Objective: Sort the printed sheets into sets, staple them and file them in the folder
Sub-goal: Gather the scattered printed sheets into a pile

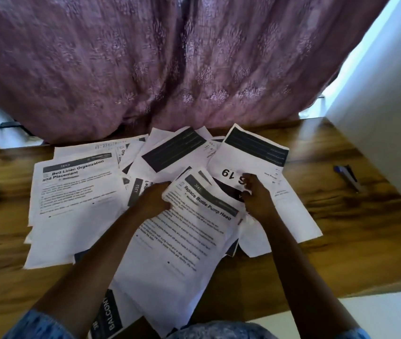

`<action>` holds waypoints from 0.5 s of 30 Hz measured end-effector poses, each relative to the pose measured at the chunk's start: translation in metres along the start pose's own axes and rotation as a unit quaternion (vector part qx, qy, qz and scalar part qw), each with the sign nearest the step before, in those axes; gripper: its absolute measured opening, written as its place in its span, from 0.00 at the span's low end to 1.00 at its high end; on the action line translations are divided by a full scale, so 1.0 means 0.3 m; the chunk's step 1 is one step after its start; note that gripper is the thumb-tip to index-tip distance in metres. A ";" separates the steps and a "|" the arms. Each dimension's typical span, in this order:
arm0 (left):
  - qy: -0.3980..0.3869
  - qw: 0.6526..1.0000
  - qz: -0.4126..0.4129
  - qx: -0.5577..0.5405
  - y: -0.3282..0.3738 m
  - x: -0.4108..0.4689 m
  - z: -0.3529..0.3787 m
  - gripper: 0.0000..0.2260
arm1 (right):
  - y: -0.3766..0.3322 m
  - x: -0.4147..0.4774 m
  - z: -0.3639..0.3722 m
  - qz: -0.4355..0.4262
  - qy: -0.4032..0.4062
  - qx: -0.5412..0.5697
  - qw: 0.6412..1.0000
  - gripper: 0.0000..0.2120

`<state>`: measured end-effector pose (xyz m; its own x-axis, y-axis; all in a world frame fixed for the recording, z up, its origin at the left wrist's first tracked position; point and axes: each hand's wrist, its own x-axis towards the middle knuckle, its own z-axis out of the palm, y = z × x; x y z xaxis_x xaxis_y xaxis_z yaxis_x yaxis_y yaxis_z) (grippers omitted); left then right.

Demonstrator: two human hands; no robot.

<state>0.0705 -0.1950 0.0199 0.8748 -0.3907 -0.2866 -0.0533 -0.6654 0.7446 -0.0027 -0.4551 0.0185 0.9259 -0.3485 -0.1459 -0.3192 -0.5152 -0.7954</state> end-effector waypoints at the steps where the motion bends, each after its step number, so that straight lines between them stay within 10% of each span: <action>1: 0.013 1.000 -0.005 -0.021 -0.006 -0.003 -0.022 0.21 | 0.024 0.018 -0.028 -0.048 -0.016 -0.065 0.997 0.25; 7: 0.244 0.932 -0.049 -0.265 -0.163 -0.061 -0.169 0.28 | 0.103 0.050 -0.075 -0.059 -0.193 -0.360 0.911 0.50; 15: 0.292 0.803 -0.133 -0.502 -0.249 -0.131 -0.134 0.12 | -0.082 0.044 -0.084 -0.137 -0.086 -0.459 0.874 0.17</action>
<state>0.0595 -0.1045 -0.0002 0.8830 0.2401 -0.4032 0.3323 0.2867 0.8985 0.0123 -0.4668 0.0509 0.9845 -0.0319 -0.1723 -0.0357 -0.9992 -0.0192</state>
